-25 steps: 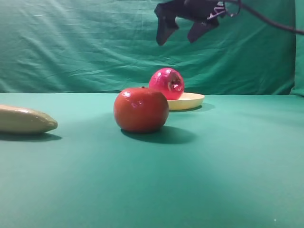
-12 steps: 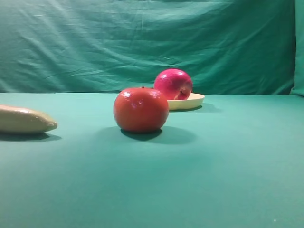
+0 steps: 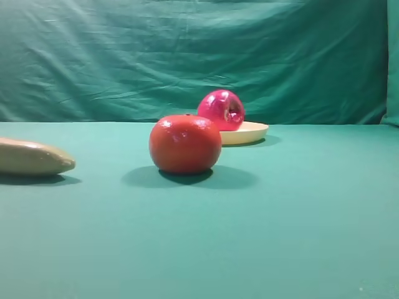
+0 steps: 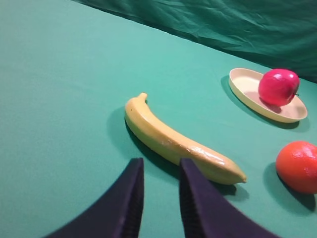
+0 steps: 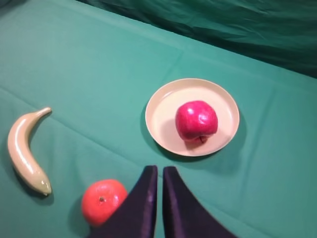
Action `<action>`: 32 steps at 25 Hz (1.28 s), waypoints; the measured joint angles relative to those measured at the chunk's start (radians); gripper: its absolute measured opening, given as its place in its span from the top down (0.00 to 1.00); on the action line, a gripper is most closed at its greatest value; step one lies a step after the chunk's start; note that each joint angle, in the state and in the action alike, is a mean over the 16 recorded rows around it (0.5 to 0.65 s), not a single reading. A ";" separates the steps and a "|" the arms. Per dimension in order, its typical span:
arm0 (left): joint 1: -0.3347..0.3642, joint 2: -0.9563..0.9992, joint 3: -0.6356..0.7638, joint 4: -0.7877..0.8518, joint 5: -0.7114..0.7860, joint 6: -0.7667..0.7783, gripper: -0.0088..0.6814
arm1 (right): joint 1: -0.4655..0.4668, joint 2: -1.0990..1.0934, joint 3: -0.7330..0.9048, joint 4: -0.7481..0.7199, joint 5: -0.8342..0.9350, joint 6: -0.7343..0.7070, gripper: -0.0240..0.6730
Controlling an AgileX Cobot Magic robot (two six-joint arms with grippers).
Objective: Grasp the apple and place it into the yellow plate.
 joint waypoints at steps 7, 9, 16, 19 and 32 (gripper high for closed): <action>0.000 0.000 0.000 0.000 0.000 0.000 0.76 | 0.000 -0.221 0.230 0.001 -0.018 0.016 0.97; 0.000 0.000 0.000 0.000 0.000 0.000 0.76 | 0.000 -0.277 0.286 0.000 -0.017 0.022 0.97; 0.000 0.000 0.000 0.000 0.000 0.000 0.76 | -0.001 -0.445 0.442 -0.019 -0.018 0.047 0.97; 0.000 0.000 0.000 0.000 0.000 0.000 0.76 | -0.011 -0.514 0.501 -0.034 -0.038 0.057 0.97; 0.000 0.000 0.000 0.000 0.000 0.000 0.76 | -0.178 -0.840 0.784 -0.088 -0.264 0.058 0.97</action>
